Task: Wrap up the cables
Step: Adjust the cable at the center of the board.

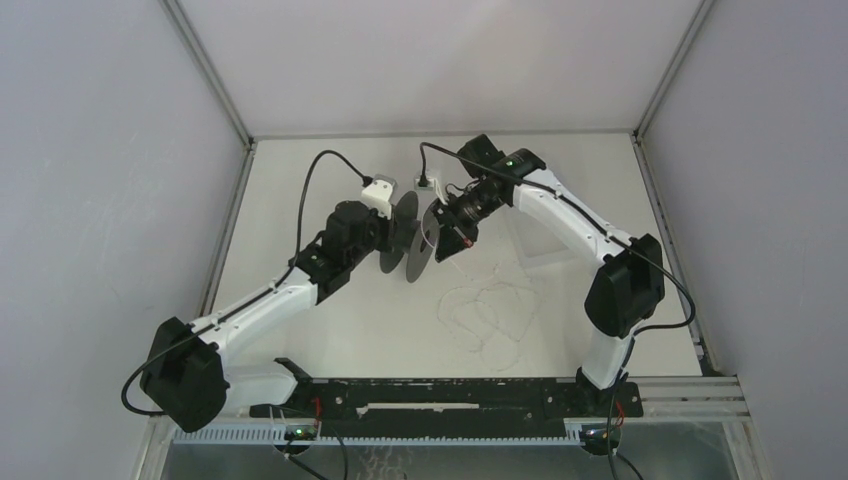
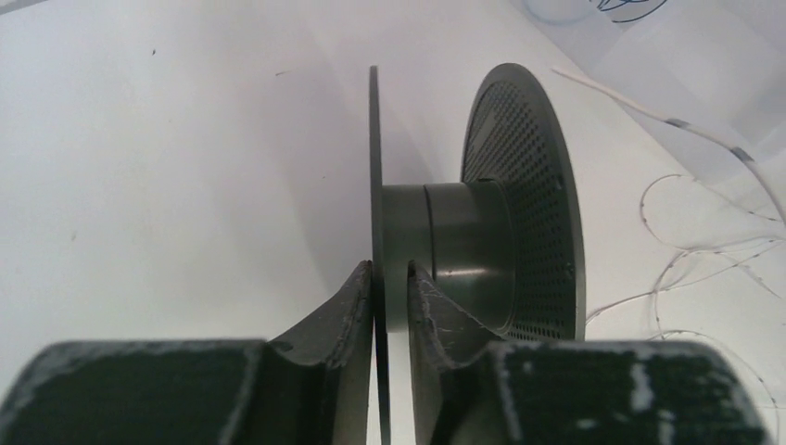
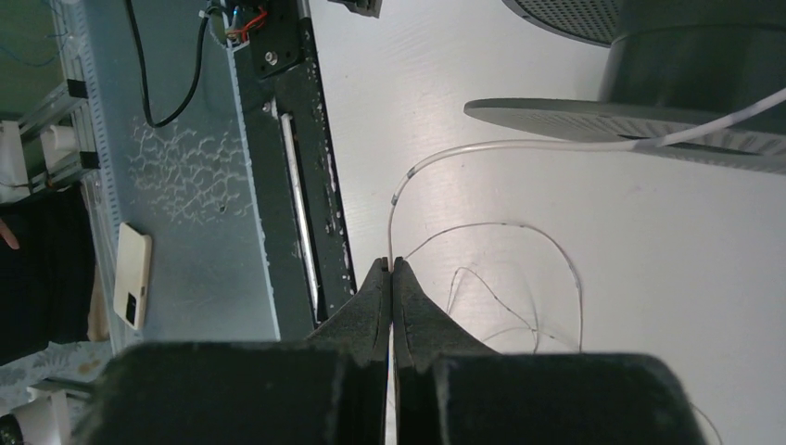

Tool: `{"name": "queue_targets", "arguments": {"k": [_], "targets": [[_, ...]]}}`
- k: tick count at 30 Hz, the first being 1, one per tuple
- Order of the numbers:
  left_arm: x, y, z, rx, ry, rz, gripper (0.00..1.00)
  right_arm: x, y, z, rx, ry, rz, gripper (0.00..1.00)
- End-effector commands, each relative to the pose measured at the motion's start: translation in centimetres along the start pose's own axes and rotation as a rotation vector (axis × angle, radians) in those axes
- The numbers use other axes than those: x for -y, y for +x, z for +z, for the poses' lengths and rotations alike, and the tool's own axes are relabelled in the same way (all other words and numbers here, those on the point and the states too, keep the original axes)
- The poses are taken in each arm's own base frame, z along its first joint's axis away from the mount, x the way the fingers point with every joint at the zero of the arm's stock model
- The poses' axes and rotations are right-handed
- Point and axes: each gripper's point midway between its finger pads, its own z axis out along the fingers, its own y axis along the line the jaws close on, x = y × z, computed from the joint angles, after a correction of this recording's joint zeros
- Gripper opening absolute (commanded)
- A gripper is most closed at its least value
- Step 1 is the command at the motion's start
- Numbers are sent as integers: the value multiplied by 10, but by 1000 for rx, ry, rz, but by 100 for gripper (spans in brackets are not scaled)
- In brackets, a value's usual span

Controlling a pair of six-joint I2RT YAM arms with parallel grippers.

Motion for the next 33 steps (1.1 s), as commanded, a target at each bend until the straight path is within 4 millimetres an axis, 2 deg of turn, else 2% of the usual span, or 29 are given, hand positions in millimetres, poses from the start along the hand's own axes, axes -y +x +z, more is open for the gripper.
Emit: {"name": "queue_targets", "arguments": {"k": [1,5,9,15,24,28,30,33], "targets": [[14,-39,-7,116,74,15,26,-12,-3,-10,32,-53,-29,0],[15,-39,-9,118,85,34,29,-14,-3,-9,27,-74,-16,0],[16,-37,-11,123,111,54,28,-15,-6,-5,27,-103,21,0],[20,-30,-13,116,181,42,30,-21,-7,11,34,-198,110,0],[17,-22,-12,106,241,-27,33,-24,-8,31,30,-208,125,0],[19,-20,-15,113,277,-65,35,-19,-7,36,46,-176,124,0],[8,-21,-14,124,265,-89,37,-16,-6,39,48,-161,129,0],[7,-21,-15,127,273,-95,39,-10,-4,43,51,-139,132,0]]}}
